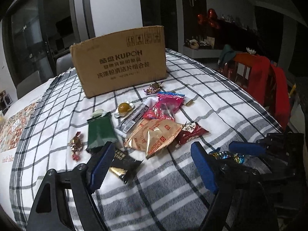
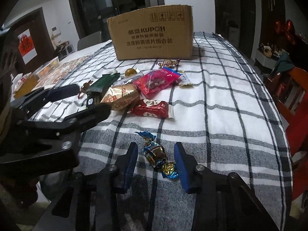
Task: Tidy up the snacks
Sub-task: 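Grasp the blue-wrapped candy with the right gripper while the left grasps the cookie packet, then carry the candy and cookie packet into the box and open both grippers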
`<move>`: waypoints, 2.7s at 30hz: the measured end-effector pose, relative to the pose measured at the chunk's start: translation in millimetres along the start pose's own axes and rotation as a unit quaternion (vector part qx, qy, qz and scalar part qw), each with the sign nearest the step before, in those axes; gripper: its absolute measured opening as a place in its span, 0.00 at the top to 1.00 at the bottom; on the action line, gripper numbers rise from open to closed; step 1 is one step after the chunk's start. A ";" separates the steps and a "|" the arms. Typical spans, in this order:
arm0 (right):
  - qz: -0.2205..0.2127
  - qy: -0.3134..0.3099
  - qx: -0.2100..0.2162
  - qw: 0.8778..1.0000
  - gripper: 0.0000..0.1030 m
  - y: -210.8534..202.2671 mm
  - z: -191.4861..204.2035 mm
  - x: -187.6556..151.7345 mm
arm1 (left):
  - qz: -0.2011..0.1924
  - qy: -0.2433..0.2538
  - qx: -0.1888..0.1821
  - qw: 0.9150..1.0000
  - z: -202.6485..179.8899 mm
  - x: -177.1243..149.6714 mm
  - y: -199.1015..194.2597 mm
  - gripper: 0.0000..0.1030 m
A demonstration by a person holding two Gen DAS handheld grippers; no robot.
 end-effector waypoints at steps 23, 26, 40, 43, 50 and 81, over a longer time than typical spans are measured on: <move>-0.024 0.029 0.014 0.999 0.79 14.1 -6.8 41.7 | 0.032 -0.053 -0.041 0.997 10.8 4.1 46.7 0.53; -0.023 0.029 0.011 0.999 0.78 14.8 -5.7 42.2 | 0.025 -0.062 -0.042 0.997 14.6 5.8 42.5 0.59; -0.066 0.033 0.001 0.997 0.79 -11.0 -2.4 62.9 | -0.030 -0.070 -0.028 0.997 25.1 33.7 -0.2 0.66; -0.083 0.030 0.000 0.996 0.78 -18.8 0.4 72.2 | -0.043 -0.074 -0.025 0.996 29.0 43.2 -10.6 0.66; -0.120 0.017 0.008 0.993 0.78 -31.6 10.1 98.1 | -0.074 -0.071 -0.006 0.995 40.4 65.9 -30.5 0.67; -0.175 0.009 0.020 0.984 0.79 30.8 -4.0 280.1 | -0.141 -0.077 0.025 0.987 132.0 209.3 17.6 0.67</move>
Point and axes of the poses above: each gripper's, at about its wrist camera, not at the fingertips, and y roughly the way its jaws point, z to its left, x to its top, the point moved 4 cm from there along y, roughly the way its jaws point, and after that the axes turned 8 degrees about -z, right-handed, at the moved point
